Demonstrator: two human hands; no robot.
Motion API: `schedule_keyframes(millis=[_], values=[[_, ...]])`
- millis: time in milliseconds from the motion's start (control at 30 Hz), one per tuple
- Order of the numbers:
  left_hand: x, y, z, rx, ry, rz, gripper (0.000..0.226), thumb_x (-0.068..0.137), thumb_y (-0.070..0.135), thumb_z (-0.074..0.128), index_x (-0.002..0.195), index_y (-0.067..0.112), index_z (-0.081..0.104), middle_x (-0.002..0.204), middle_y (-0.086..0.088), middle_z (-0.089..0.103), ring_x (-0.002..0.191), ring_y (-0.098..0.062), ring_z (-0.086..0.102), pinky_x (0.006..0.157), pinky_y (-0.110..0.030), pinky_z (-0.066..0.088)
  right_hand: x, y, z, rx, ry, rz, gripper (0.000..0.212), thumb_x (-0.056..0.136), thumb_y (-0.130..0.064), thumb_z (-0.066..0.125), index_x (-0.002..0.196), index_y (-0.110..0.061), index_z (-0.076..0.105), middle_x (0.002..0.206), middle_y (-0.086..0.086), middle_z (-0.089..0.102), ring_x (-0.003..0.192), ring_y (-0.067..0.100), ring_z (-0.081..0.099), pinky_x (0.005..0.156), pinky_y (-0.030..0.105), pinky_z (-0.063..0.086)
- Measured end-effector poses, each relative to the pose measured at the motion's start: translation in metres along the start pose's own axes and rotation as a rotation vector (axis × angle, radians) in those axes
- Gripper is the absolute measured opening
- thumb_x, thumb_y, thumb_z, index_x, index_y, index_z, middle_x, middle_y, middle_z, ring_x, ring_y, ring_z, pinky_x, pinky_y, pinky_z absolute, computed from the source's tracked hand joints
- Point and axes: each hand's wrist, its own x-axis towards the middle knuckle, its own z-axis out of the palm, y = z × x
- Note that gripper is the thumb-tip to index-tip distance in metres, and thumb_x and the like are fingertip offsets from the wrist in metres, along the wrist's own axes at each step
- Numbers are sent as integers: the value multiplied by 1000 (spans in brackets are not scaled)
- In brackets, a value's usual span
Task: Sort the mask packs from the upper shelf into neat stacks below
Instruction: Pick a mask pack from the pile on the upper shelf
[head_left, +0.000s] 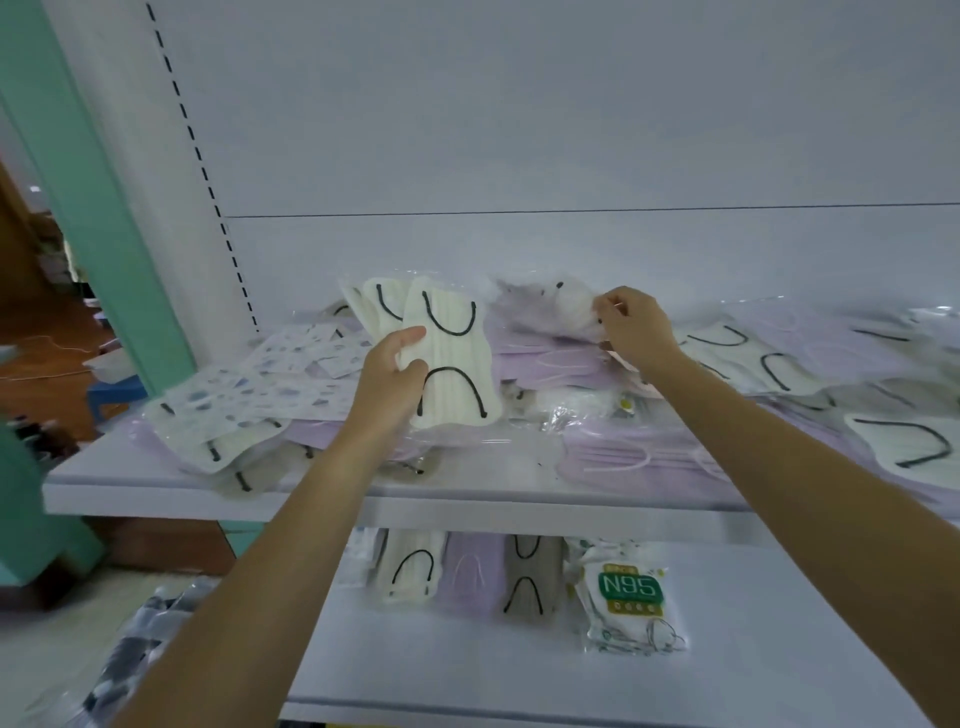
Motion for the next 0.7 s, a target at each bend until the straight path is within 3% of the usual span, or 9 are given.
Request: schedule_keyframes(millis=[100,200,267,367,467,533,633,700], values=[[0,0,7,-11,43,-20,44,91,1,40,129,20,51,129,6,47,92,-4,54,63,-8,43,-3,4,-9,65,-208,-23,24,95,-26,45,84,-13,62,84,-1,58,83,19,53,82,34,43],[2,0,12,-36,104,-45,44,91,0,39,129,19,52,110,11,52,71,3,51,61,-10,45,-11,5,-11,-171,-496,-95,46,99,-36,37,84,-11,72,93,-8,61,91,13,52,84,26,36],[4,0,13,-43,134,-54,44,91,-1,39,128,17,52,95,17,51,69,3,50,56,-7,44,-11,6,-9,-343,-566,-178,39,98,-35,41,83,-13,69,82,-6,59,80,15,52,69,23,38],[4,1,15,-54,173,-56,43,91,-2,39,128,15,52,92,16,51,72,2,52,59,-10,45,-5,7,-4,-475,-580,-226,17,89,-29,56,97,-14,56,87,-3,55,82,17,50,63,25,37],[1,1,16,-49,190,-47,42,90,-3,40,126,15,52,99,9,54,74,2,53,64,-13,46,2,7,0,-473,-665,-216,50,85,-27,60,131,-22,42,116,-1,50,104,19,49,81,27,38],[0,-2,17,-36,195,-36,42,90,-3,40,125,16,52,101,9,54,75,3,53,63,-13,46,5,6,1,-477,-698,-268,65,85,-34,62,142,-26,33,141,0,42,124,22,44,97,30,35],[1,-5,17,-3,209,-29,42,90,-2,40,127,15,52,100,10,55,75,1,53,64,-13,45,7,4,10,-559,-679,-376,66,82,-51,60,141,-36,36,147,-6,37,134,23,36,108,36,29],[1,-8,15,59,222,-37,43,90,0,39,128,16,52,119,4,55,91,-6,57,71,-16,45,7,2,21,-593,-670,-438,52,82,-50,55,132,-41,48,144,-10,43,131,22,38,110,38,29]])
